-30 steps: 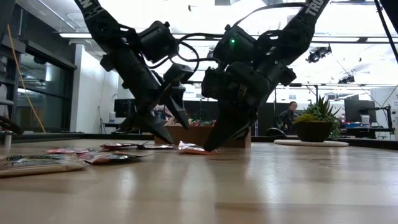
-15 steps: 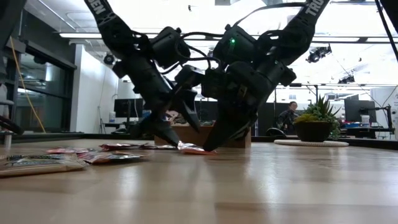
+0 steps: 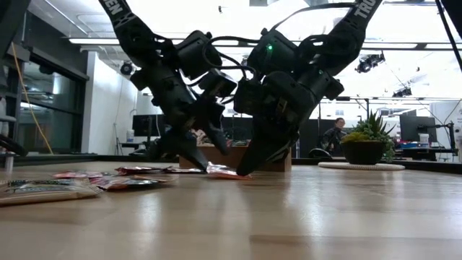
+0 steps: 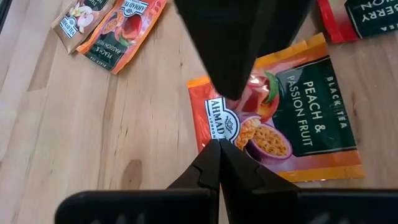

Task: Pick & Place Tea
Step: Put the orange tea bag into the right section of the wooden organizer

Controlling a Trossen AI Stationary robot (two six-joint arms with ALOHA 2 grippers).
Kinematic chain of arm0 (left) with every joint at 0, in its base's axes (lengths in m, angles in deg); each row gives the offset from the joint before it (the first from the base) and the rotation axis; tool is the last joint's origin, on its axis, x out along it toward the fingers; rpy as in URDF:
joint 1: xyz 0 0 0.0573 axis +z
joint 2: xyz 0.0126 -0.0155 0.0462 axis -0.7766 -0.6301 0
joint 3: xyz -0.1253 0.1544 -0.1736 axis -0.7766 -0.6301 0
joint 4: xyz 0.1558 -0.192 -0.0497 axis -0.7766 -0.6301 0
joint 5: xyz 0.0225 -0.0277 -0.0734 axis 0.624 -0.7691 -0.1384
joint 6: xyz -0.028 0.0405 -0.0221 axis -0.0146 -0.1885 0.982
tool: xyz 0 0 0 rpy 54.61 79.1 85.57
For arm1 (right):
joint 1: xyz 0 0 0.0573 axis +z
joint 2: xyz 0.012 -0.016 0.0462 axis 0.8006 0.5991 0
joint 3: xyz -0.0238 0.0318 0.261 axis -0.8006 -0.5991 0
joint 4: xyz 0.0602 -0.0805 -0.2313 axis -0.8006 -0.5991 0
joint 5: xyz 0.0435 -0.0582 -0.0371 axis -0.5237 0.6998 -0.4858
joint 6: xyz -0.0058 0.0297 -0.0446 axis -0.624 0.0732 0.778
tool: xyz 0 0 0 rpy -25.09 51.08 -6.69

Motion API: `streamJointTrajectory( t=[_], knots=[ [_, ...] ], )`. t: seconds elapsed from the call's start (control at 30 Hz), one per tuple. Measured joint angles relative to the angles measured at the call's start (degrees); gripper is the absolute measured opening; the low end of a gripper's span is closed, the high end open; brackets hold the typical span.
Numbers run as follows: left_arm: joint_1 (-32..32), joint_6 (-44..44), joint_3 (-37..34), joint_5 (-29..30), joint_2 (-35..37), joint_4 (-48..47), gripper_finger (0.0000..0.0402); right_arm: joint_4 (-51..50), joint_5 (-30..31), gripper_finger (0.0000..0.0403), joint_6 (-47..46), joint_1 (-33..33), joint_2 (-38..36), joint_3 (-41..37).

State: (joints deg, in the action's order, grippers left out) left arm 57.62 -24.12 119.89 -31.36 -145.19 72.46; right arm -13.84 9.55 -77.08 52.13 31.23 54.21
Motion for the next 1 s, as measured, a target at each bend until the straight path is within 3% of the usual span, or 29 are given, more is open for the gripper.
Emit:
streamJointTrajectory(
  t=[0.37, 0.67, 1.0],
  knots=[
    [0.1, -1.5, 0.0, 2.5, 0.0, 0.1, 0.0011, 0.1, 0.1, 0.0000, -0.2, 0.0, 0.0, 0.0],
    [0.0, -3.0, 0.0, 3.0, 0.0, 0.2, 0.0001, -0.5, -1.5, 0.0000, -0.5, 0.0, -0.9, -0.1],
    [0.0, -4.1, 0.0, 4.9, 0.0, 0.4, 0.0000, -5.9, 0.6, 0.0000, -0.4, -0.5, -8.6, -0.2]
  ],
)
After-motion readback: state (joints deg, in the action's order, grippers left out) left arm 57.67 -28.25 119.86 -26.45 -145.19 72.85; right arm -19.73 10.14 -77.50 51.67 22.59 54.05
